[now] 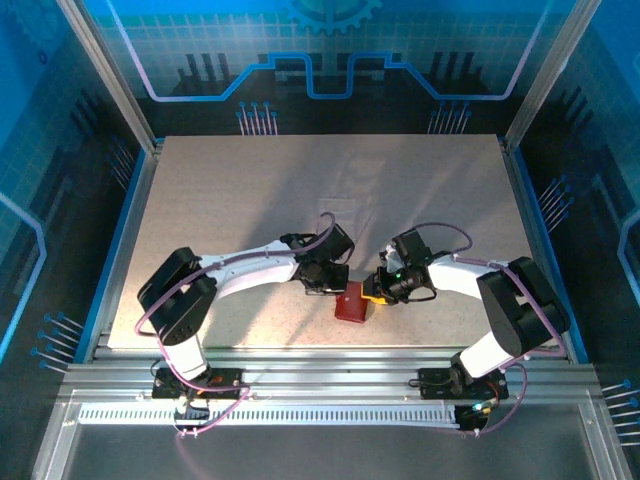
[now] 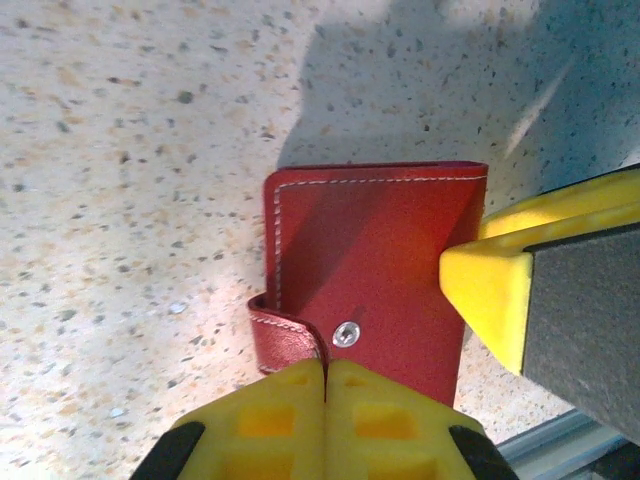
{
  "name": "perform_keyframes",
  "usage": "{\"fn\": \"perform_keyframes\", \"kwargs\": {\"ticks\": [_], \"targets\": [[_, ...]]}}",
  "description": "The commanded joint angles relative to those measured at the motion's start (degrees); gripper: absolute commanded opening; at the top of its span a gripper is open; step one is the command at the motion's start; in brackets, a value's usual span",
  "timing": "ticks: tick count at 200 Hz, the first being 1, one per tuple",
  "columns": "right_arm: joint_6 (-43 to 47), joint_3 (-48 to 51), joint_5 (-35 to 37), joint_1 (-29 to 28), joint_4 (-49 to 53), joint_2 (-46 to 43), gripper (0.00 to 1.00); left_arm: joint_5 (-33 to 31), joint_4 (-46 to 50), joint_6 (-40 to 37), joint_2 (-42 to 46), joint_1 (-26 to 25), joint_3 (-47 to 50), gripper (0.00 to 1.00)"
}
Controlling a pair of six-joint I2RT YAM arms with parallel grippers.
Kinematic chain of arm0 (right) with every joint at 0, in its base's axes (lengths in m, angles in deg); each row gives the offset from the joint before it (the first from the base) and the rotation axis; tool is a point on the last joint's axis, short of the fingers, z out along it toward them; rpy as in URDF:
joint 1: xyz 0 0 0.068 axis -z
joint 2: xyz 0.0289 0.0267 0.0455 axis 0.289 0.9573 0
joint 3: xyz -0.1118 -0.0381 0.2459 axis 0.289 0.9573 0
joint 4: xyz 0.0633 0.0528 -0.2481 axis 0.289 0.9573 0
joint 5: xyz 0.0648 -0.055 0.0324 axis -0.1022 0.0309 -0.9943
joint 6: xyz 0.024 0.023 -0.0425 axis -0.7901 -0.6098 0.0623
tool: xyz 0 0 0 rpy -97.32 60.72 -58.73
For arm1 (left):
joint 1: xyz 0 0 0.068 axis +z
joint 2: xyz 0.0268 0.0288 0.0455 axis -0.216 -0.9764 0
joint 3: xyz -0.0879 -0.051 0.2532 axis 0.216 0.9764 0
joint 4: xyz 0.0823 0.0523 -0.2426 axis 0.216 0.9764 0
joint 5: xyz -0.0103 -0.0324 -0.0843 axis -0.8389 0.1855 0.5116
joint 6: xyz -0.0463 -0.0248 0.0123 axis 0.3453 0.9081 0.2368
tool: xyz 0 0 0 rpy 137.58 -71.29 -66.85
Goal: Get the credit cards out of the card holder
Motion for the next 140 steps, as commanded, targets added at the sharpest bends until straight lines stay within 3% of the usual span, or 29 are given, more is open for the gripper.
{"fn": "perform_keyframes", "kwargs": {"ticks": [1, 80, 140], "targets": [[0.85, -0.86, 3.29, -0.7, 4.56, -1.62, 0.29, 1.38, -1.72, 1.08, 4.0, 1.13, 2.07, 0.0], [0.4, -2.66, 3.68, -0.88, 8.39, -6.59, 0.35, 7.47, -5.27, 1.89, 8.8, 1.93, 0.62, 0.0], [3.15, -4.04, 11.03, 0.43, 15.72, -12.18, 0.34, 9.82, -3.82, 0.67, 11.03, 1.83, -2.7, 0.0]]}}
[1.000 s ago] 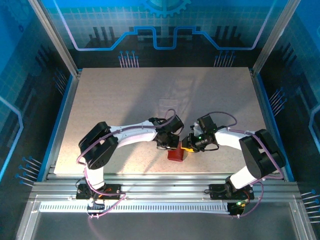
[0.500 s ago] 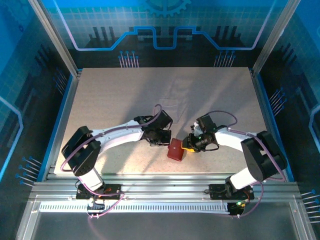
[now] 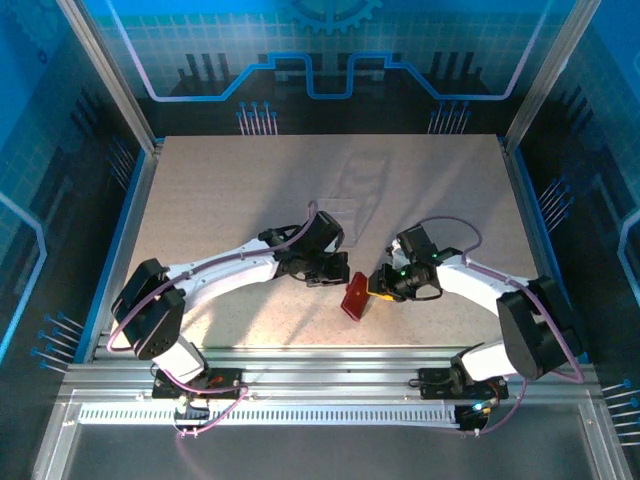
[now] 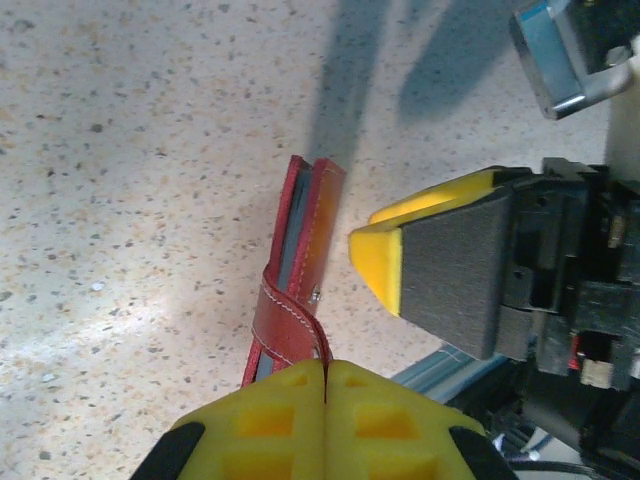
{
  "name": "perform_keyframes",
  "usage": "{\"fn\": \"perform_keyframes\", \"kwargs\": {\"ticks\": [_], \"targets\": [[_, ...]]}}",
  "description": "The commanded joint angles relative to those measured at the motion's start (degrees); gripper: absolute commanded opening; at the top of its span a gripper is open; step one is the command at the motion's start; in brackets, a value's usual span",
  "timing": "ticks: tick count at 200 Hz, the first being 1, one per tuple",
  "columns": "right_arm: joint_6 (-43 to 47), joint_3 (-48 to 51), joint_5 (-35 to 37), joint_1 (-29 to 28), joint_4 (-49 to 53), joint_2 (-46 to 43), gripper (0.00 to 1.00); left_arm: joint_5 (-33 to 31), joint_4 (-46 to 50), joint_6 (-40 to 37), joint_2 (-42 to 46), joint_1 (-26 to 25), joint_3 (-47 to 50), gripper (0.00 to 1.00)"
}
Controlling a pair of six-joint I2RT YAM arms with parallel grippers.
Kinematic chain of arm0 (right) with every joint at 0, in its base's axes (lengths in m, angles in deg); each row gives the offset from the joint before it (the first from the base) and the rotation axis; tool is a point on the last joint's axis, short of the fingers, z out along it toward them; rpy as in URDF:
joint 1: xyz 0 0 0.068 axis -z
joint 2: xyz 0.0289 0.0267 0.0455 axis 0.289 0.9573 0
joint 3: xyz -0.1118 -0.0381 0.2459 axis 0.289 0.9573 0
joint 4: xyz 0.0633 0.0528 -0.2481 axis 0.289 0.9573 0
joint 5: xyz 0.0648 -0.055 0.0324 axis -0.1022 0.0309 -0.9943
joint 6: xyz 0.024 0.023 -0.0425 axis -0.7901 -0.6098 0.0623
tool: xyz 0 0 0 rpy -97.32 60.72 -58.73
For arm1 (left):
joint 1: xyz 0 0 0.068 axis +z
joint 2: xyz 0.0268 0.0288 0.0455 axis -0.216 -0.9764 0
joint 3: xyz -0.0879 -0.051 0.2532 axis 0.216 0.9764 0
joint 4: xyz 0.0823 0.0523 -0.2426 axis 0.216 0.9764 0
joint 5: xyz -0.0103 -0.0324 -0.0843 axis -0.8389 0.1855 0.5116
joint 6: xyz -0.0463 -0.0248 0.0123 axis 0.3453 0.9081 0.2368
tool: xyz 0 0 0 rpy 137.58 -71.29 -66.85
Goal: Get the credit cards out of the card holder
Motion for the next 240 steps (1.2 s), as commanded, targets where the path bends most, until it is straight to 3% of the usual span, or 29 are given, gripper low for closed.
{"fn": "perform_keyframes", "kwargs": {"ticks": [1, 41, 79, 105, 137, 210, 240], "targets": [[2.07, -2.05, 4.41, 0.48, 5.67, -3.55, 0.34, 2.44, 0.26, -0.59, 2.98, 0.29, -2.9, 0.0], [5.08, -2.23, 5.09, 2.86, 6.73, -8.63, 0.35, 1.68, 1.95, -2.16, 3.35, 0.24, -3.5, 0.0], [15.38, 0.78, -3.04, 3.25, -3.29, -14.06, 0.4, 0.47, 3.96, -4.3, 2.61, 0.29, -4.01, 0.0], [19.05, 2.15, -4.12, 3.25, -8.93, -14.88, 0.4, -0.65, 4.51, -5.02, 2.64, 0.28, -3.79, 0.0], [14.87, -1.52, -6.74, 2.95, -8.8, -9.48, 0.38, -2.4, 4.81, -5.04, 2.97, 0.31, -2.53, 0.0], [19.47, -9.96, -3.42, 0.26, -2.91, 0.9, 0.39, -12.95, 10.35, -3.28, 5.76, 1.72, 2.4, 0.0], [21.27, -14.6, -0.84, -0.24, 2.49, 6.82, 0.39, -13.49, 10.76, -2.83, 6.9, 4.44, 6.52, 0.0]]}}
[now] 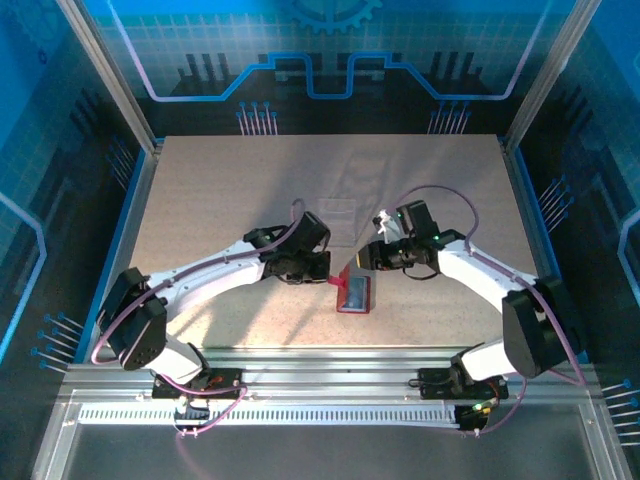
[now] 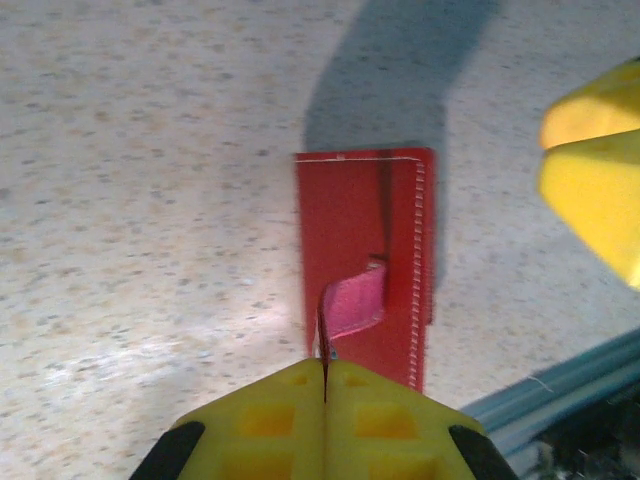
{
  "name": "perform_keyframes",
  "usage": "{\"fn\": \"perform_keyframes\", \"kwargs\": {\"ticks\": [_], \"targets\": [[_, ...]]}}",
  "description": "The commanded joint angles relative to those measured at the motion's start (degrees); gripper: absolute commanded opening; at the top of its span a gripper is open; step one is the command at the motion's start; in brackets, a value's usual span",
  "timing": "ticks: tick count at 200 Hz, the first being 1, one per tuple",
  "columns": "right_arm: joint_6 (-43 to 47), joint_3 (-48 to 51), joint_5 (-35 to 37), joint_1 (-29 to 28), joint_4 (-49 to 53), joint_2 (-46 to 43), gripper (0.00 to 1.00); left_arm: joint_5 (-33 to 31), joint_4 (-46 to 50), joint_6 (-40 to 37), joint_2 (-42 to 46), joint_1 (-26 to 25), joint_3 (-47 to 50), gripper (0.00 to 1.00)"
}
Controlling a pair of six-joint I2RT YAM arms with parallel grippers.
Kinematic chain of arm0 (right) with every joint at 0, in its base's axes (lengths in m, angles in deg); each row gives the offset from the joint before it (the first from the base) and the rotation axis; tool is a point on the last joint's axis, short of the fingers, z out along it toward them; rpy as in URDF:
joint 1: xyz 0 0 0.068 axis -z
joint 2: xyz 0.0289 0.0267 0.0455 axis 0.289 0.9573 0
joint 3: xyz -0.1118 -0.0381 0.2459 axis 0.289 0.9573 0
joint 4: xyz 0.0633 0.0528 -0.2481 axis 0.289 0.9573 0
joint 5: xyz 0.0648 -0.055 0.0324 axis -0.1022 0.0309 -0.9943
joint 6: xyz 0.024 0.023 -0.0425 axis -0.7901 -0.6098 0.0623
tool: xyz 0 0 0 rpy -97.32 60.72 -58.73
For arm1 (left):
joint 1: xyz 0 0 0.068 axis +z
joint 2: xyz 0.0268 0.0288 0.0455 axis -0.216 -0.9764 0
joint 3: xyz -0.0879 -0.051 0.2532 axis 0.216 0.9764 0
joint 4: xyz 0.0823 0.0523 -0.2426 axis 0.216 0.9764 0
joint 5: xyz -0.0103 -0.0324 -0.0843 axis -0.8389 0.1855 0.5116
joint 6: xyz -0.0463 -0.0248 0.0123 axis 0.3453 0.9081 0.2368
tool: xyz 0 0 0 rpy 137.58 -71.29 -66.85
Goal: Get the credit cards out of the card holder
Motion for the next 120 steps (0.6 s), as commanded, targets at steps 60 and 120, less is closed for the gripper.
{"fn": "perform_keyframes", "kwargs": {"ticks": [60, 120], "targets": [[4.58, -8.85, 4.32, -2.98, 8.02, 13.93, 0.39, -4.45, 2.14, -0.52, 0.36, 6.44, 8.7, 0.03], [4.91, -9.31, 4.09, -4.35, 7.78, 19.72, 0.39, -5.51, 1.64, -2.28, -5.14, 7.27, 7.07, 0.03]]}}
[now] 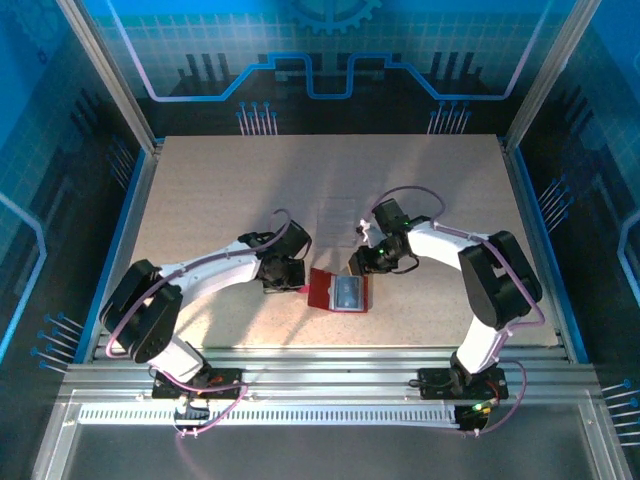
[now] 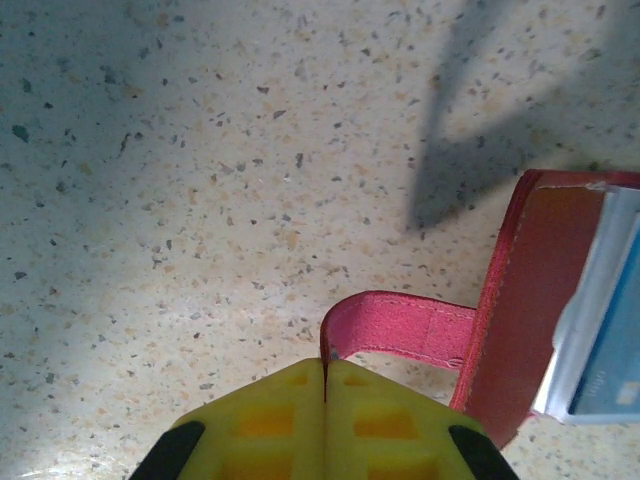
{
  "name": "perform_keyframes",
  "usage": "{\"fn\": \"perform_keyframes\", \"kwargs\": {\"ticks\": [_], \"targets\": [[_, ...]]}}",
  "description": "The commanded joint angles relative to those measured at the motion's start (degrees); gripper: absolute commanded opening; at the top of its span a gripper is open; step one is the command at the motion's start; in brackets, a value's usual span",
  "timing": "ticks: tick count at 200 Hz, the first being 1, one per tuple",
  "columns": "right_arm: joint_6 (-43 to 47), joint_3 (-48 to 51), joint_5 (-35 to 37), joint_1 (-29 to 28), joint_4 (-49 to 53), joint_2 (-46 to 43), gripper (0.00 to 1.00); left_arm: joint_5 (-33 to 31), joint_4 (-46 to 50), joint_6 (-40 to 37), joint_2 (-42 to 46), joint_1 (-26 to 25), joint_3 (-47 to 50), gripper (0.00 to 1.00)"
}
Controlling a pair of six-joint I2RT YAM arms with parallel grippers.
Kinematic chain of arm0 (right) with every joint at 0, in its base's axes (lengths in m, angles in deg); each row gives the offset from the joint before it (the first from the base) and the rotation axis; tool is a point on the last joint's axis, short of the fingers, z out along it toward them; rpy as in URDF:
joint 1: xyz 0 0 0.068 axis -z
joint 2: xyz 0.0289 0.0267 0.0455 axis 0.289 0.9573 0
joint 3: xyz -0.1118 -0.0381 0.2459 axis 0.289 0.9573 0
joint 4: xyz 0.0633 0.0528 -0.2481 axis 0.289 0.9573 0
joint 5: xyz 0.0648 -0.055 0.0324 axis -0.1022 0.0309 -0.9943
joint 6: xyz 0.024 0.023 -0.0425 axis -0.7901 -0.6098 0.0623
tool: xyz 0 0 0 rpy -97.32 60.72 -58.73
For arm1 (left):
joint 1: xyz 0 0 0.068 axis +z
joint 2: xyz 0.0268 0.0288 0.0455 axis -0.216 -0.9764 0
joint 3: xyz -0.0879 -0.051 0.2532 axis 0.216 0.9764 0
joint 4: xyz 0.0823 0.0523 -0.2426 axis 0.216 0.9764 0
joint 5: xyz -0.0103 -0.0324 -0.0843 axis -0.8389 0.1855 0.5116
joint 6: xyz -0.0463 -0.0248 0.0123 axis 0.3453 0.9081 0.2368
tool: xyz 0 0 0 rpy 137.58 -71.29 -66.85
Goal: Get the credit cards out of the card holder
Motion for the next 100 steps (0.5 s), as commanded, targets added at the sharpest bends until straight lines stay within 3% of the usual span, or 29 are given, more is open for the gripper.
{"fn": "perform_keyframes", "kwargs": {"ticks": [1, 60, 100], "targets": [[0.99, -0.29, 0.27, -1.42, 1.43, 1.4, 0.39, -1.7, 0.21, -1.9, -2.03, 0.49, -1.17, 0.03], [-2.81, 5.36, 0.95, -4.59, 1.52, -1.48, 0.39, -2.25, 0.04, -3.09, -6.16, 0.89, -4.55, 0.03], [-9.78, 12.2, -0.92, -10.98, -1.23, -7.0, 0.39, -2.28, 0.49, -4.29, -7.85, 0.93, -7.44, 0.03]]}}
